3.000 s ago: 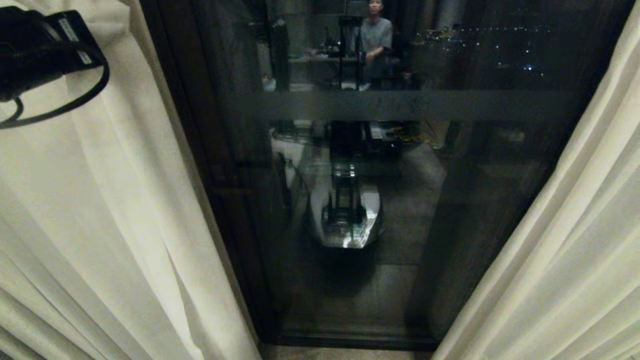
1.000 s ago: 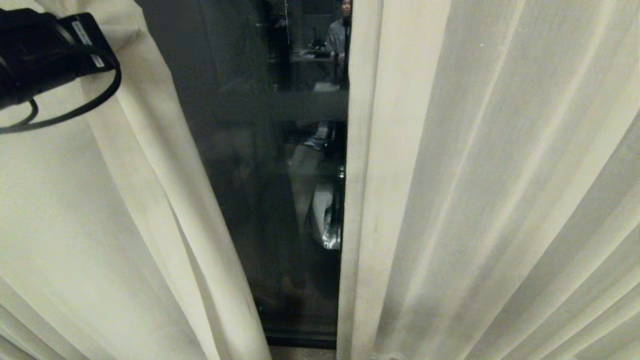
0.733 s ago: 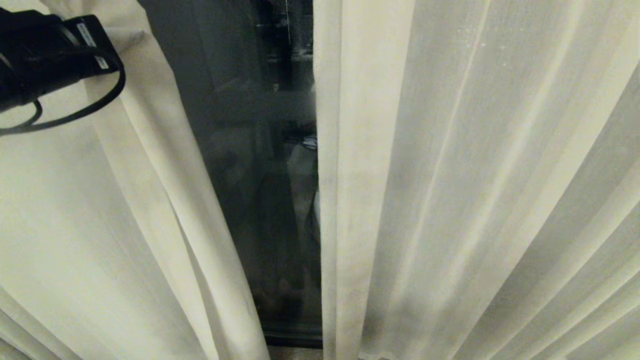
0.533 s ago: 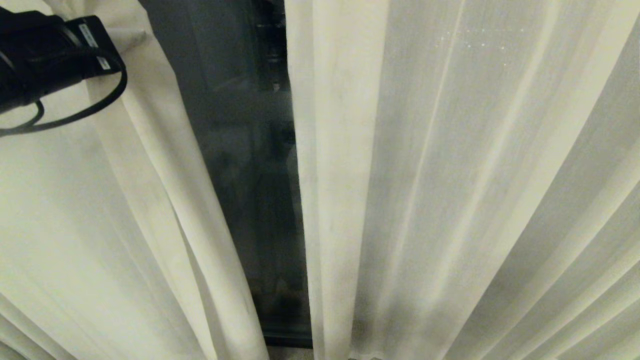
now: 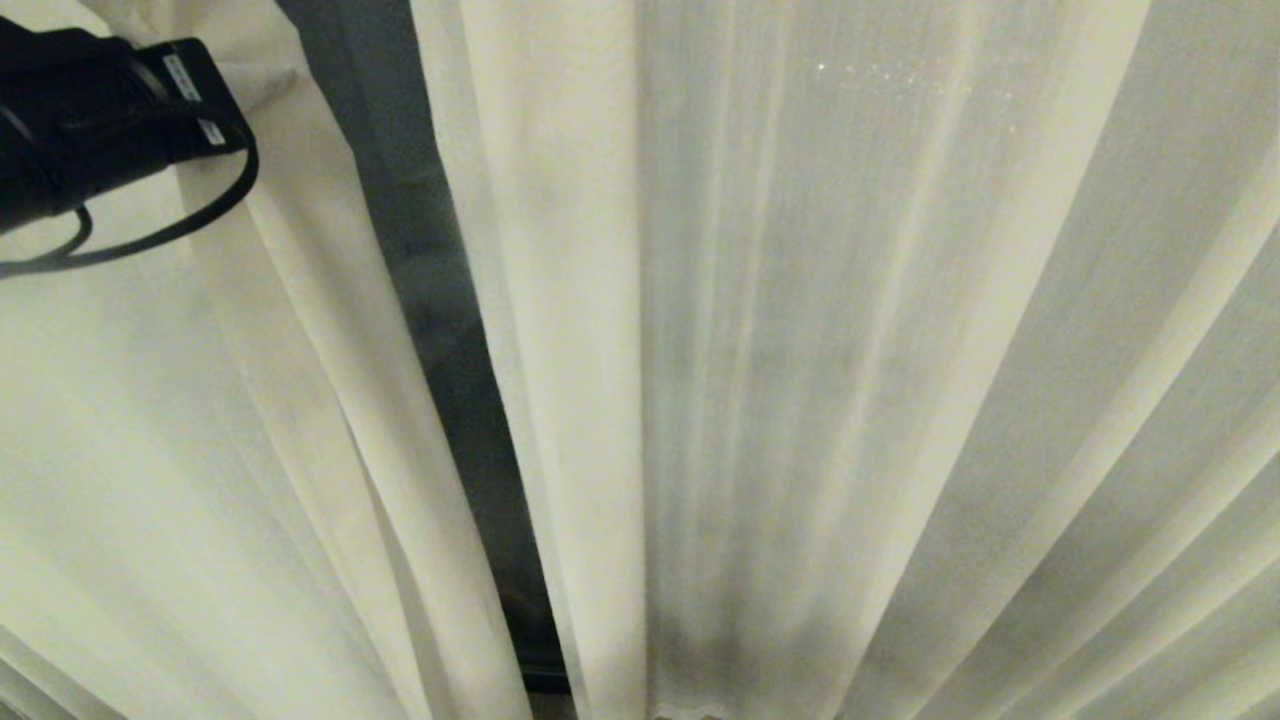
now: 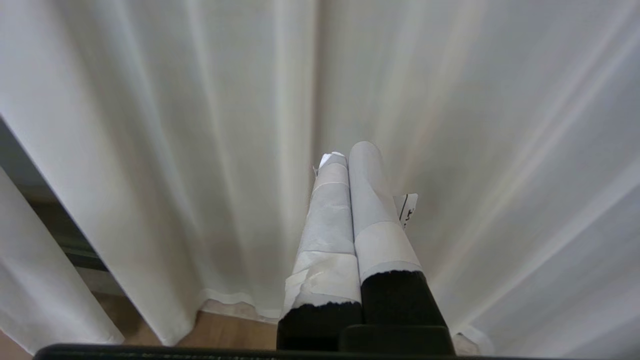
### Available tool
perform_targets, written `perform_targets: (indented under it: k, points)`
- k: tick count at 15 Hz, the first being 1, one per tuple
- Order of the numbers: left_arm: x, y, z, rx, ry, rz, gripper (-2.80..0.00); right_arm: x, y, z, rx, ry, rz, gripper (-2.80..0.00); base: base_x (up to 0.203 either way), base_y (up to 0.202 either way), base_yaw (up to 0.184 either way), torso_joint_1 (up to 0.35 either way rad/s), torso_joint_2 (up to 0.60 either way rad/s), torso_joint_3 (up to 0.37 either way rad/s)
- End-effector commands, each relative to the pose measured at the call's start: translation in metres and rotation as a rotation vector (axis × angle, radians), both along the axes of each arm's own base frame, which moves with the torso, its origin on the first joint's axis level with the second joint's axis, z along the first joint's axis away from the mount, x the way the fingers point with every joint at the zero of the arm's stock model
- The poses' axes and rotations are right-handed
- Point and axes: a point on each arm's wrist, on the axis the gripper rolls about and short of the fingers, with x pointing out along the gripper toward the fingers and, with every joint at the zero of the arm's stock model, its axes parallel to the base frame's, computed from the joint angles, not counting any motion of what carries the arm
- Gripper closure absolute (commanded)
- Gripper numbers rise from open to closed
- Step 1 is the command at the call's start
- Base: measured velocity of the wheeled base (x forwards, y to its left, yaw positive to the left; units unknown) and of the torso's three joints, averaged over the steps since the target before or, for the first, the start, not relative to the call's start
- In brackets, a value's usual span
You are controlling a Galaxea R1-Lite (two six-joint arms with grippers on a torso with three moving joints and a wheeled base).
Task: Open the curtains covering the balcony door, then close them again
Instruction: Close the inner curtains on both sides
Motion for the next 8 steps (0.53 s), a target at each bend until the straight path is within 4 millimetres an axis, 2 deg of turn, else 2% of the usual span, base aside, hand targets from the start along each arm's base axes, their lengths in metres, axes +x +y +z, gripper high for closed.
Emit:
perform_targets:
  k: [1,8]
  points:
    - [0.0007,0.0,-0.0003,-0.001,0.0,-0.001,0.0,0.0,0.0,-0.0001,-0.001,0.0,0.001,0.0,0.0,-0.19,0.001,-0.002,0.0,0.002]
    - [-0.0003,-0.0003,0.0,-0.001,-0.001,-0.002,0.0,0.0,0.0,-0.0001,-0.001,0.0,0.0,0.0,0.0,-0.19,-0.001,0.002,0.0,0.003]
